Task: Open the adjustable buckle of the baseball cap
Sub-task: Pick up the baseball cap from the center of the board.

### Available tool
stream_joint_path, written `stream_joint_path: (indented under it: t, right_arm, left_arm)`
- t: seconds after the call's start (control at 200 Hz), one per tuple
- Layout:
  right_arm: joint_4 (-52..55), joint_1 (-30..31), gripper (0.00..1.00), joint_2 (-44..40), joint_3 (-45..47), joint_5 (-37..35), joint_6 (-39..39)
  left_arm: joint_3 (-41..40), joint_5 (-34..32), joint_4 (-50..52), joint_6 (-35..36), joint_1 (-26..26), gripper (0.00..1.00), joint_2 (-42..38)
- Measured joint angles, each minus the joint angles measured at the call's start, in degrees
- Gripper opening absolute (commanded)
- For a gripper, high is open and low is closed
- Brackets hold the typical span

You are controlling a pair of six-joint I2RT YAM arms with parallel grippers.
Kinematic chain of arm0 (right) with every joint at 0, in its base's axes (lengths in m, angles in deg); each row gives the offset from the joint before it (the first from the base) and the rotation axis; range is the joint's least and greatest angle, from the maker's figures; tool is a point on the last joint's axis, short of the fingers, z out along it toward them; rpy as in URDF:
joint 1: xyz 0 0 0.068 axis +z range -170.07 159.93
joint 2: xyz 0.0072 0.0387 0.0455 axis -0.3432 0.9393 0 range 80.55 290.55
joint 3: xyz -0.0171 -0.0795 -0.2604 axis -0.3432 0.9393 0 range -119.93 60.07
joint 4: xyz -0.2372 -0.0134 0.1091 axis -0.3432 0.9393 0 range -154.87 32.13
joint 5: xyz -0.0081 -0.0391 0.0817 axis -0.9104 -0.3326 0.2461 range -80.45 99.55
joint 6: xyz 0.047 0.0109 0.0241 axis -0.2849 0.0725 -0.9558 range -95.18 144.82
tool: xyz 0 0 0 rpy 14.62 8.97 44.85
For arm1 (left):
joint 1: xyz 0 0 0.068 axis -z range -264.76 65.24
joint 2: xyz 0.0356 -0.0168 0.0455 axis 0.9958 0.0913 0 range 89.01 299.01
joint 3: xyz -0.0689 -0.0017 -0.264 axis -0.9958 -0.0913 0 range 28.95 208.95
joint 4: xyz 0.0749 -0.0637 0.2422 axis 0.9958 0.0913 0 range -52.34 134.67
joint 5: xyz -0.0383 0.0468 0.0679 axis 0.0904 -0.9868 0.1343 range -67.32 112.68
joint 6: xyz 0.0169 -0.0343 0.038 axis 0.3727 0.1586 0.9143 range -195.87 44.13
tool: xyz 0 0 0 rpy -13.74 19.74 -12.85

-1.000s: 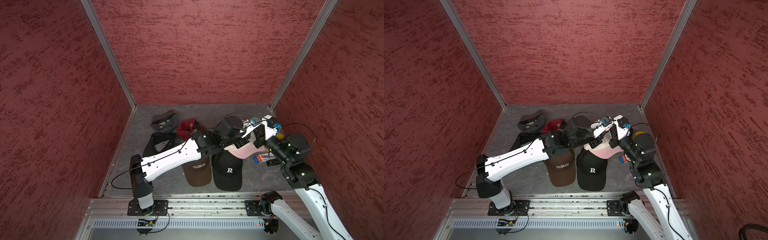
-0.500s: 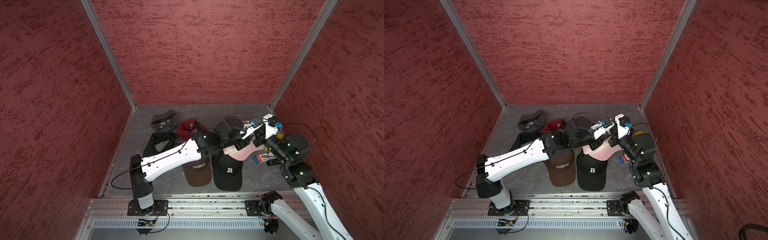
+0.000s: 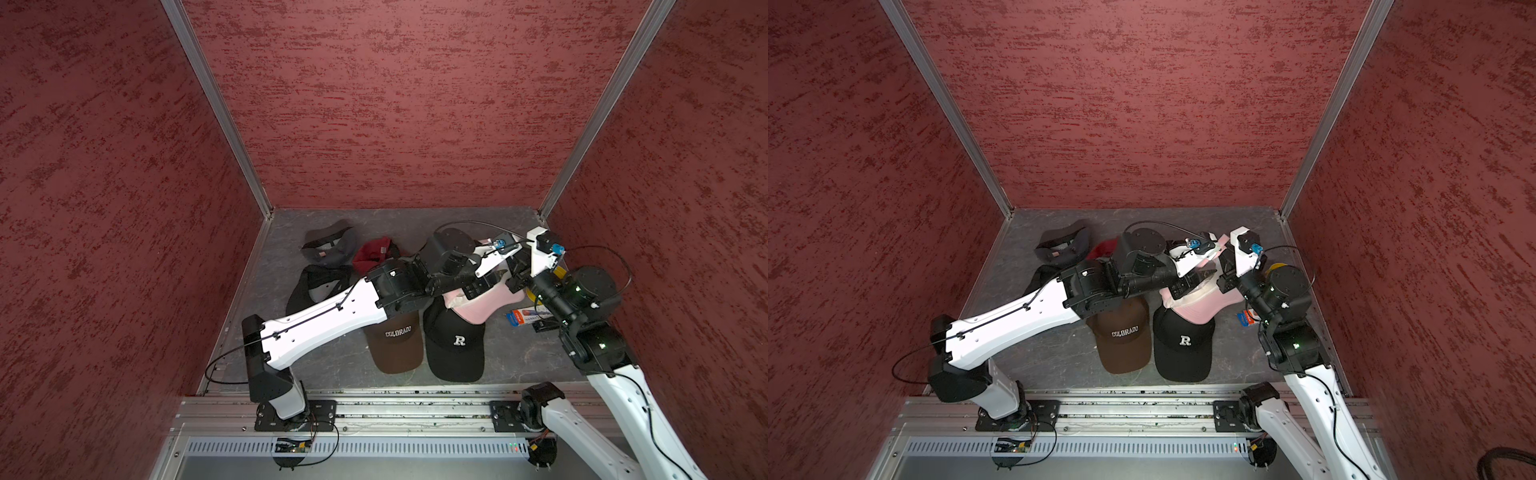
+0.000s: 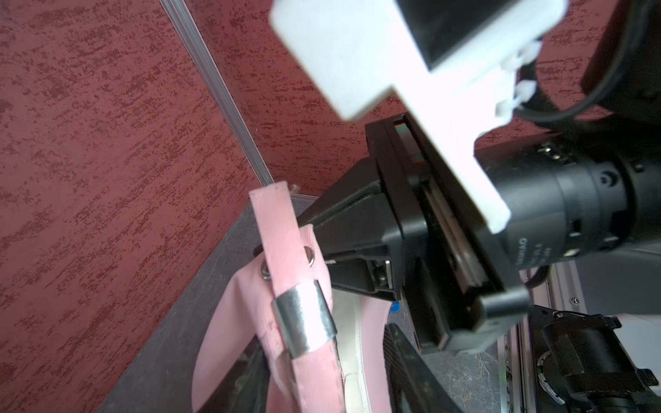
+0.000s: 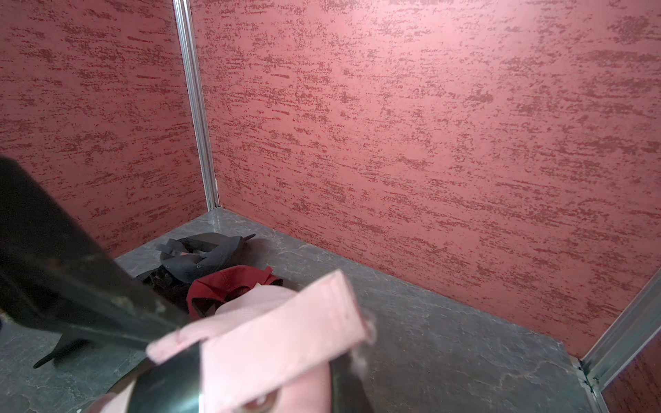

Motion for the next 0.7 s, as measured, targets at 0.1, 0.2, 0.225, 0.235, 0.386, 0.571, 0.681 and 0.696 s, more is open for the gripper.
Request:
stream_joint_path:
  t: [0.1, 0.2, 0.225, 0.235, 0.386, 0.571, 0.681, 0.696]
  right_arm:
    - [0.0, 0.0, 0.00, -0.1, 0.0, 0.0, 0.0]
    - [0.0, 0.0, 0.00, -0.4, 0.0, -0.1, -0.2]
    - [0.0, 0.0, 0.00, -0.5, 0.0, -0.1, -0.3]
    - [0.0, 0.0, 0.00, -0.5, 0.0, -0.1, -0.3]
    - [-0.3, 0.0, 0.00, -0.8, 0.1, -0.1, -1.0]
    - [-0.3, 0.0, 0.00, -1.0, 1.0, -0.1, -1.3]
    - [-0.2, 0.0, 0.00, -0.9, 1.4, -0.1, -1.4]
    - [-0.2, 0.0, 0.00, -0.9, 1.4, -0.1, -1.4]
  left_arm:
    - [0.3, 0.7, 0.6, 0.5, -0.5, 0.53, -0.1]
    - [0.8, 1.0, 1.3, 0.8, -0.5, 0.54, -0.1]
    - [0.9, 1.2, 1.4, 0.8, -0.5, 0.54, -0.1]
    - [1.0, 1.3, 1.4, 0.8, -0.5, 0.54, -0.1]
    - [1.9, 2.9, 0.8, 0.8, -0.5, 0.55, -0.1]
    - [4.2, 4.0, 0.0, -0.1, -1.0, 0.54, 0.6]
    - [7.4, 4.7, -0.8, -1.3, -1.7, 0.53, 2.5]
    - [7.9, 4.8, -0.7, -1.4, -1.9, 0.53, 2.8]
